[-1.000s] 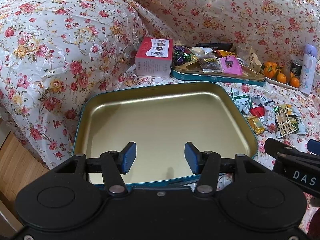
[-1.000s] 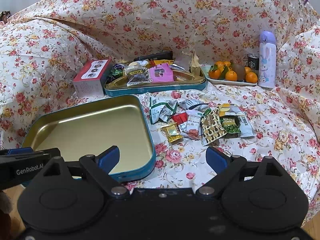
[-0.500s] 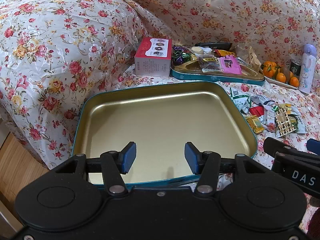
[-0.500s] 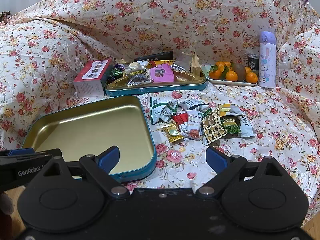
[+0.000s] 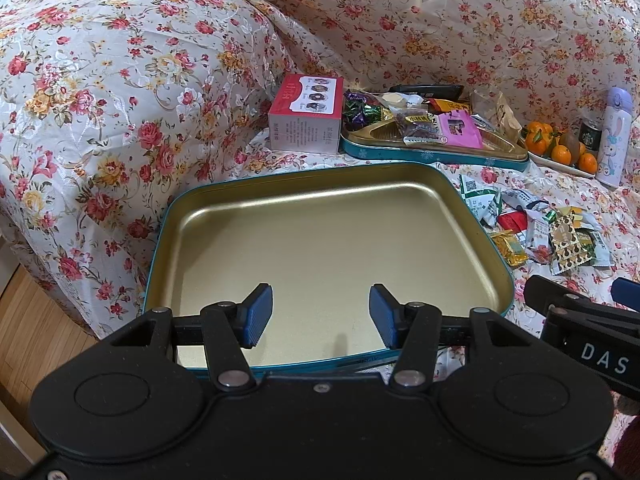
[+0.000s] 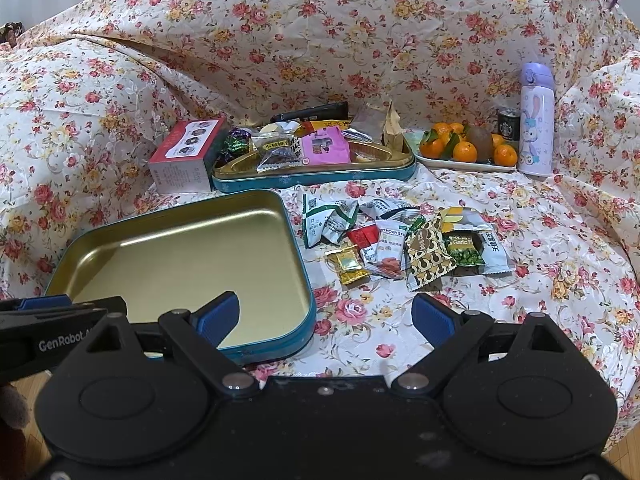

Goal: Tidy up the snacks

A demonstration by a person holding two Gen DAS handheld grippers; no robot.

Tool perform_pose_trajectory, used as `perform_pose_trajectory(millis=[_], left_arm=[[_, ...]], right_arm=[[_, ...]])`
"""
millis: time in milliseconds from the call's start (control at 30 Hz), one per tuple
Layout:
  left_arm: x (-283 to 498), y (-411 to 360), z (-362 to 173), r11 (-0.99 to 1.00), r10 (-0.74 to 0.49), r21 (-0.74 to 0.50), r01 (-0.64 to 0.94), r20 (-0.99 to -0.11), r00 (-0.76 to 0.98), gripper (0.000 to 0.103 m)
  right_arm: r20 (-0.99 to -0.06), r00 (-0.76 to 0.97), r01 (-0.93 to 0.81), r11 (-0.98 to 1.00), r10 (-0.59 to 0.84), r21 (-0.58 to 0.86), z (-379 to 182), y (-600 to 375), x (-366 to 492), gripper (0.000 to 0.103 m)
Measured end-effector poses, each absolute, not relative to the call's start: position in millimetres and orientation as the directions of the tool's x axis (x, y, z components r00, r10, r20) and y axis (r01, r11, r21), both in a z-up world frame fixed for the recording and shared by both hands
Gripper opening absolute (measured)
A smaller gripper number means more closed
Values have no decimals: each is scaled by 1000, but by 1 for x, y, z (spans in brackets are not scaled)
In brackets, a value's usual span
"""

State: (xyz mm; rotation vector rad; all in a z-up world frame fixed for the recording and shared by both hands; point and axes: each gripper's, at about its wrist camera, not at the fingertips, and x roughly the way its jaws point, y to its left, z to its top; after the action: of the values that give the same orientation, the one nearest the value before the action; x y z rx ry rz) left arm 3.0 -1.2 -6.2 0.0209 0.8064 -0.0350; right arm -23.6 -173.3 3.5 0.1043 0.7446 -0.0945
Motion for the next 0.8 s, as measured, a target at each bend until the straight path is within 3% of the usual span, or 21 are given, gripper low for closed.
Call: perform_pose_trajectory(millis=[433, 800], left_arm=[[2, -4, -7, 999, -23, 7, 41, -722, 692, 59], [-1, -1, -5, 1000, -28, -15, 24, -686, 727, 59]], right_arm=[[-676, 735, 122, 991, -49, 61, 3, -173, -24, 98], [-617, 783, 172, 979, -72, 105, 3, -181, -31, 98]])
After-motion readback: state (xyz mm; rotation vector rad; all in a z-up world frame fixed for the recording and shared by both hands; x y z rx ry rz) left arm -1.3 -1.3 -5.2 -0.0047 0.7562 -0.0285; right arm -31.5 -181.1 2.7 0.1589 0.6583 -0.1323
